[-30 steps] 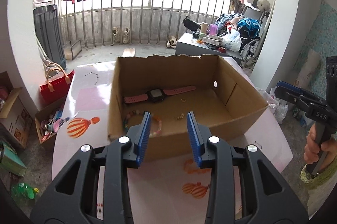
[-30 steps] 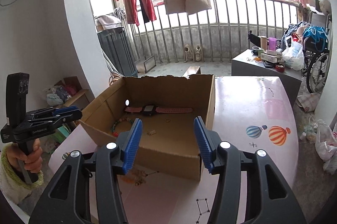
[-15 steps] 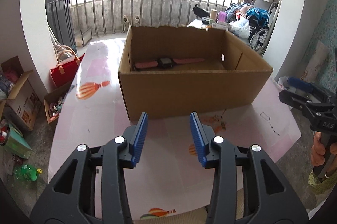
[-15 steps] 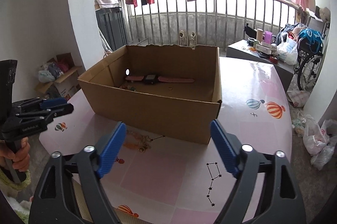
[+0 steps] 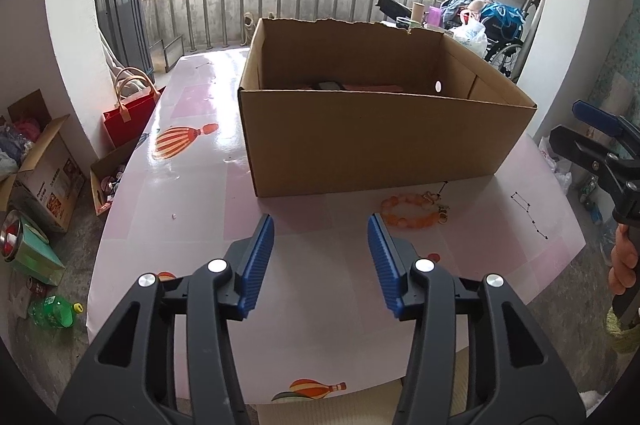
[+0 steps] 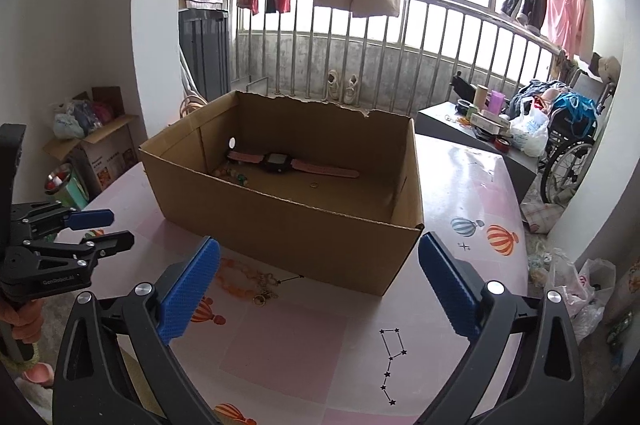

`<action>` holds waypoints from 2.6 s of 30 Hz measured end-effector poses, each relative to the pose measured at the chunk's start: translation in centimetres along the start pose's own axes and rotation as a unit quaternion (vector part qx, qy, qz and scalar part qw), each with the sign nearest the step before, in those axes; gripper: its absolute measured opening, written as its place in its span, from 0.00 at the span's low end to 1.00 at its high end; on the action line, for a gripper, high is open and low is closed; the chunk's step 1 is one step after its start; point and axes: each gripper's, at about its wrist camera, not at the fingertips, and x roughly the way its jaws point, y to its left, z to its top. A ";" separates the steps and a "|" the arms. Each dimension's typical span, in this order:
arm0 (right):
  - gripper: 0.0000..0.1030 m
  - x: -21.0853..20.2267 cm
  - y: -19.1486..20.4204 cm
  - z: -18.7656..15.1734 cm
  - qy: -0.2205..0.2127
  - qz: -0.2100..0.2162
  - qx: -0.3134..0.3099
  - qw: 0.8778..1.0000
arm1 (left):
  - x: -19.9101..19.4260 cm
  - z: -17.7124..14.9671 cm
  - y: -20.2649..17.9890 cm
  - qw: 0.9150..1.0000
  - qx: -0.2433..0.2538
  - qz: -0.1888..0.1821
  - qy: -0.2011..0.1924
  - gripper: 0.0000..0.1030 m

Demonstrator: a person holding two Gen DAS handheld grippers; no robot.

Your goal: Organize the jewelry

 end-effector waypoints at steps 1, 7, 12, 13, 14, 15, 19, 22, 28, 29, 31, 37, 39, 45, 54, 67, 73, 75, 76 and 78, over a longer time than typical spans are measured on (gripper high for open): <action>0.94 0.1 0.0 0.0 0.002 -0.001 -0.002 1.000 | 0.0 0.0 0.1 1.000 0.000 0.001 0.000 0.45; 0.94 -0.1 0.2 0.1 -0.001 -0.011 -0.020 1.000 | 0.1 -0.1 0.0 1.000 0.001 0.005 0.000 0.45; 0.94 -0.7 0.3 0.4 -0.014 -0.002 -0.023 1.000 | 0.2 -0.2 -0.1 1.000 0.000 0.006 0.003 0.45; 0.94 -0.7 0.4 0.4 -0.016 0.002 -0.025 1.000 | 0.3 -0.2 -0.1 1.000 0.000 0.006 0.003 0.45; 0.94 -0.8 0.5 0.3 -0.018 0.009 -0.027 0.999 | 0.3 -0.2 -0.2 1.000 0.000 0.007 0.002 0.45; 0.94 -0.8 0.6 0.3 -0.018 0.015 -0.028 0.999 | 0.3 -0.2 -0.1 1.000 0.000 0.007 0.002 0.45; 0.94 -1.3 0.6 0.2 -0.034 0.029 -0.020 0.999 | 0.4 -0.3 -0.2 1.000 0.001 0.009 0.005 0.45; 0.94 -1.7 0.6 0.2 -0.047 0.018 -0.019 0.999 | 0.5 -0.3 -0.1 1.000 -0.002 0.009 0.006 0.45; 0.94 -2.1 0.2 0.8 -0.066 0.023 -0.018 0.997 | 0.7 -0.4 -0.1 1.000 -0.005 0.005 0.006 0.46; 0.94 -2.1 0.2 0.9 -0.068 0.024 -0.014 0.997 | 0.7 -0.4 -0.1 1.000 -0.005 0.005 0.007 0.46; 0.94 -1.8 0.1 1.1 -0.069 0.031 -0.008 0.997 | 0.8 -0.5 -0.1 1.000 -0.005 0.005 0.007 0.46; 0.94 -0.7 0.0 0.2 -0.044 0.042 0.028 0.998 | 0.9 -0.5 0.0 1.000 -0.001 0.011 0.008 0.46; 0.94 -0.4 -0.2 -0.1 -0.038 0.046 0.038 0.998 | 1.1 -0.6 0.0 1.000 -0.001 0.011 0.010 0.46; 0.94 0.4 0.0 -1.0 -0.021 0.029 0.051 0.998 | 1.5 -0.8 -0.3 1.000 0.004 0.017 0.011 0.46; 0.94 1.5 0.3 -1.9 -0.002 0.032 0.052 0.998 | 2.2 -1.3 -0.9 0.999 0.019 0.032 0.010 0.51; 0.94 2.1 -0.4 -4.4 0.028 0.014 0.076 0.997 | 3.0 -2.1 -1.7 1.000 0.029 0.010 0.005 0.68; 0.87 3.2 -0.9 -5.0 0.037 0.019 0.090 0.995 | 4.1 -2.1 -3.3 0.998 0.064 -0.011 0.005 0.68; 0.82 3.6 -0.9 -5.2 0.039 0.027 0.091 0.995 | 4.1 -2.1 -3.7 0.997 0.070 -0.020 0.000 0.67; 0.79 3.8 -0.9 -5.2 0.040 0.033 0.092 0.994 | 4.2 -2.1 -3.9 0.997 0.072 -0.024 -0.003 0.64; 0.74 4.2 -0.7 -5.4 0.044 0.047 0.094 0.993 | 4.5 -1.9 -4.3 0.997 0.075 -0.031 -0.001 0.58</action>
